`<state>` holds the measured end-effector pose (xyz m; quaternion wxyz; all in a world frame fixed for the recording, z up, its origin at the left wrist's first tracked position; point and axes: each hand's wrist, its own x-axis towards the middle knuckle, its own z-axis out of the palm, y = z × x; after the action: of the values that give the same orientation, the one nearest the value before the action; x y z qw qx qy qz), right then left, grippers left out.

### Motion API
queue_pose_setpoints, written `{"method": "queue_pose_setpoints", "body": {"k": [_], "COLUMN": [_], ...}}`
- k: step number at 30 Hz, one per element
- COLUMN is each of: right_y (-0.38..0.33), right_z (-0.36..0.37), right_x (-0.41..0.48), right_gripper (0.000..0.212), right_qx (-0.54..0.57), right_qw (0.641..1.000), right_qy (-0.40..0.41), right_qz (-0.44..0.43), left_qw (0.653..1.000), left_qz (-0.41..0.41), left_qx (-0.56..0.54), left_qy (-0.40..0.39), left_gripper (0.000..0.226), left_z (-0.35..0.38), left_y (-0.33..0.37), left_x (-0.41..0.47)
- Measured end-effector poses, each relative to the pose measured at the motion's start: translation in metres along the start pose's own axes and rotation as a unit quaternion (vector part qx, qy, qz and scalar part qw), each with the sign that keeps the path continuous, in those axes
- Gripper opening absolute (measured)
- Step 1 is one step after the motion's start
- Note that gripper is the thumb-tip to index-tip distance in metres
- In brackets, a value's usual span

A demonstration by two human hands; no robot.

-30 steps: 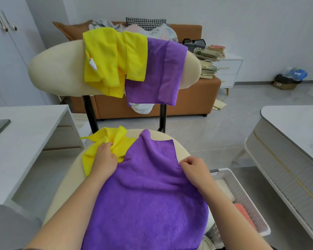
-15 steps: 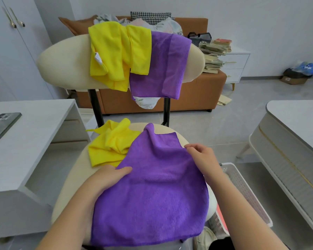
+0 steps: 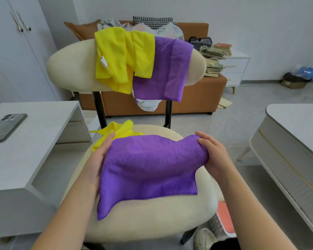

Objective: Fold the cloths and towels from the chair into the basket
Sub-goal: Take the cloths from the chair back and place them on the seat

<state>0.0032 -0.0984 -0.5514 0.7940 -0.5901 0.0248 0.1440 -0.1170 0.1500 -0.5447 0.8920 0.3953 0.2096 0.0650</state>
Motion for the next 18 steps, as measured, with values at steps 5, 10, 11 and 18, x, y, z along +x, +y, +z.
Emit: {"method": "queue_pose_setpoints", "body": {"k": [5, 10, 11, 18], "right_y": [-0.013, -0.042, -0.043, 0.004], "right_z": [0.007, 0.001, -0.002, -0.036], "right_x": [0.007, -0.002, -0.006, -0.02], "right_gripper": [0.038, 0.039, 0.039, 0.021], "right_qx": [0.015, 0.149, 0.149, -0.215], "right_qw": [0.997, 0.971, 0.972, 0.976], "right_qy": [-0.02, -0.061, -0.058, 0.035], "right_qz": [-0.066, -0.176, -0.172, 0.018], "left_qw": [0.98, 0.932, 0.934, 0.973], "left_qz": [0.167, 0.318, 0.309, -0.013], "left_qx": [0.106, 0.1, 0.092, 0.226], "left_qy": [-0.036, -0.141, -0.156, 0.048], "left_gripper": [0.039, 0.02, 0.028, 0.02], "left_z": [0.008, 0.017, 0.014, -0.013], "left_y": [0.009, 0.037, 0.038, 0.0], "left_x": [0.012, 0.001, -0.002, -0.023]}}
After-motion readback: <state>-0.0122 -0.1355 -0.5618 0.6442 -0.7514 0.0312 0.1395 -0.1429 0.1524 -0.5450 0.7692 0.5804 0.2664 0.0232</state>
